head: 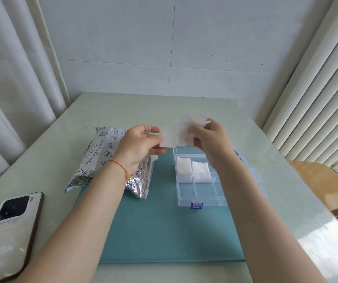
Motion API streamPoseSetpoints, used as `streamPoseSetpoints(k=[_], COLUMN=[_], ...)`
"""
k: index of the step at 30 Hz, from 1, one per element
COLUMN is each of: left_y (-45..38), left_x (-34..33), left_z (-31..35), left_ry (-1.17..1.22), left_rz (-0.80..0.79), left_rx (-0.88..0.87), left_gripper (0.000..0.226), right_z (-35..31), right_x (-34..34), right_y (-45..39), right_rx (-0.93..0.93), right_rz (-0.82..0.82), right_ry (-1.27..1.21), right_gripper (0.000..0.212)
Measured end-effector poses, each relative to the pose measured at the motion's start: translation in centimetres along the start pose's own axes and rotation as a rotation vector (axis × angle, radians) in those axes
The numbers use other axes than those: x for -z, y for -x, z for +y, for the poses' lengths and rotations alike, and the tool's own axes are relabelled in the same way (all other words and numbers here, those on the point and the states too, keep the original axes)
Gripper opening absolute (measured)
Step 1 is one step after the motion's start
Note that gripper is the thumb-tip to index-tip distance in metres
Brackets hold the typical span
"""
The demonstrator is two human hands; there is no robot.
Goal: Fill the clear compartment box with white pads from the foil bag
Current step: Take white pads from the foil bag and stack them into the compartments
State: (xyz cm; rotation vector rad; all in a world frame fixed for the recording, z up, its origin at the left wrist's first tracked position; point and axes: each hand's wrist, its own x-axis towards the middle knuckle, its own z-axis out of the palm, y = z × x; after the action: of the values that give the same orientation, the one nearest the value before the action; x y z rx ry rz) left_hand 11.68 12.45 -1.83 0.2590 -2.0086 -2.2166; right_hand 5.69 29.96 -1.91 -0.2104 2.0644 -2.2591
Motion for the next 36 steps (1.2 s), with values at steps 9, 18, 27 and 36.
streamPoseSetpoints(k=[9,18,27,36], left_y=[-0.3,0.1,0.2,0.0], left_x=[0.7,0.2,0.1,-0.2], left_z=[-0.5,0.1,-0.2,-0.5], left_ry=[-0.050,0.143,0.190,0.221], left_rz=[0.037,-0.050,-0.162,-0.125], left_rx=[-0.031,0.013,-0.023,-0.018], left_gripper=[0.025,0.022,0.029,0.023], right_z=[-1.0,-0.8,-0.5,-0.9], right_x=[-0.9,-1.5,-1.9,-2.6], right_y=[1.2,1.5,1.7,2.3], right_rx=[-0.052,-0.037,-0.027,-0.016], right_rz=[-0.188,-0.237,-0.206,-0.158], right_ry=[-0.253,-0.119,-0.093,0.017], right_gripper=[0.018,0.023,0.036,0.024])
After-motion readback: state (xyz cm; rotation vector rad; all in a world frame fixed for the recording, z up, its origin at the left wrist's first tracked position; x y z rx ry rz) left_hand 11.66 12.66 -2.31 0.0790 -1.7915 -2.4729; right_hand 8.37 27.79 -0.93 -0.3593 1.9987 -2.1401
